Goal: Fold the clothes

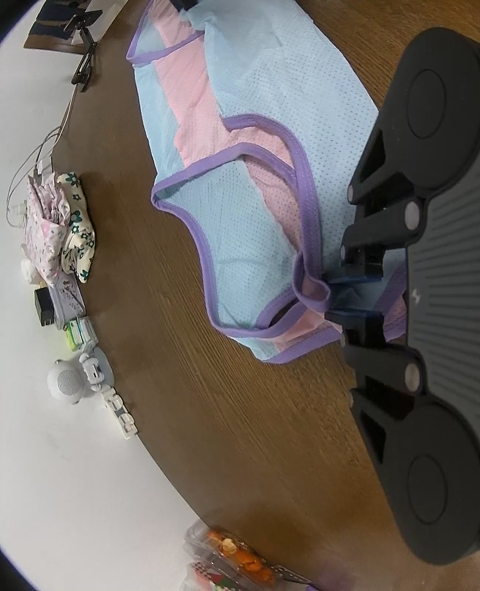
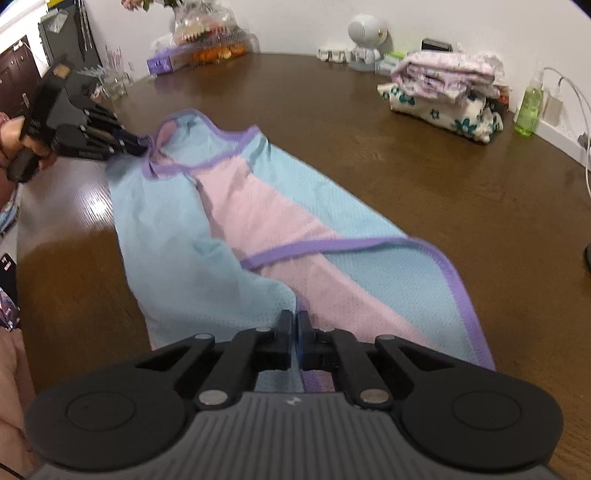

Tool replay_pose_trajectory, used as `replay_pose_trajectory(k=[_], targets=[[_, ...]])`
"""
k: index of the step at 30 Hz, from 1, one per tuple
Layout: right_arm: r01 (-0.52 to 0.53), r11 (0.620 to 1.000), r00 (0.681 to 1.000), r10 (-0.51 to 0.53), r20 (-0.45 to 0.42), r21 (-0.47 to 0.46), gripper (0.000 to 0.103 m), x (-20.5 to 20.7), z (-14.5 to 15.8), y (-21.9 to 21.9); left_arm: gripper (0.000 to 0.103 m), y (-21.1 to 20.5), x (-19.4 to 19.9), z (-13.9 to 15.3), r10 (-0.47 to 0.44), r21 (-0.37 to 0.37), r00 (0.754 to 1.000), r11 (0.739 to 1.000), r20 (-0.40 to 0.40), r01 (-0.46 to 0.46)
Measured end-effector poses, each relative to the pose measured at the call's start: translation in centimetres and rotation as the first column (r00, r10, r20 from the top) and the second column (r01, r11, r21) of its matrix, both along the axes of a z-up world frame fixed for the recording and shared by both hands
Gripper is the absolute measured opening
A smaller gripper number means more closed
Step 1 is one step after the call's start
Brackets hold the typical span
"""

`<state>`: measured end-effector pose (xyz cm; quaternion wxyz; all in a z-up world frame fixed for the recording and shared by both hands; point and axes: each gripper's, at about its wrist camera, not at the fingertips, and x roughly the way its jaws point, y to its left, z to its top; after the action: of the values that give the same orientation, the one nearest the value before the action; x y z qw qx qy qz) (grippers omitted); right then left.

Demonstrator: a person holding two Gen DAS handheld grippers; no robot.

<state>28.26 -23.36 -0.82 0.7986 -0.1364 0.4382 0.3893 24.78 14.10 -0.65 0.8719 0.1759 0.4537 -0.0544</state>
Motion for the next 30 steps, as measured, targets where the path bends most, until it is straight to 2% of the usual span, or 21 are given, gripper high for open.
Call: replay_pose_trajectory(k=[12,15,18,19,21,24,26,28,30], targets=[[0.088,0.996,0.996,-0.088,-0.012,0.024,0.005,-1.5,0.1,-2.9,0.012,-0.5,-0.6,-0.1,0.042,0.021,0.999,0.999,0.026,-0.042],[0.128,0.99,0.992,-0.127,-0.013,0.064,0.013,-2.1,0.6,-3.5,0.012,-0.6,-0.6,-0.2,0.053,0.027,0.998,0.998,0.033,-0.053],[0.164,0.983,0.986,-0.165,0.008,0.085,0.029,-3.8,0.9,-4.3,0.012,-0.7,-0.8,-0.3,0.056,0.03,0.998,0.998,0.039,-0.057],[0.176,0.981,0.984,-0.178,0.014,0.085,0.03,-4.6,0.8,-4.7,0.012,-0.8,-0.8,-0.3,0.056,0.031,0.998,0.998,0.041,-0.058],[0.201,0.977,0.979,-0.203,0.014,0.072,0.029,-5.7,0.4,-5.4,0.01,-0.9,-0.9,-0.4,0.054,0.038,0.997,0.998,0.045,-0.056],[0.205,0.978,0.976,-0.208,0.071,0.039,0.014,-7.9,-0.2,-6.1,0.009,-1.3,-1.2,-0.6,0.055,0.055,0.997,0.997,0.061,-0.058],[0.231,0.973,0.966,-0.229,0.123,-0.002,0.013,-8.6,-0.3,-6.5,0.009,-1.5,-1.4,-0.7,0.057,0.067,0.996,0.996,0.072,-0.062],[0.246,0.969,0.963,-0.245,0.111,0.009,0.014,-8.6,-0.2,-6.8,0.01,-1.4,-1.5,-0.6,0.073,0.06,0.994,0.995,0.076,-0.078],[0.252,0.968,0.961,-0.252,0.11,0.02,0.019,-8.8,0.0,-6.7,0.018,-1.1,-1.9,-0.1,0.091,0.022,0.992,0.995,0.086,-0.093]])
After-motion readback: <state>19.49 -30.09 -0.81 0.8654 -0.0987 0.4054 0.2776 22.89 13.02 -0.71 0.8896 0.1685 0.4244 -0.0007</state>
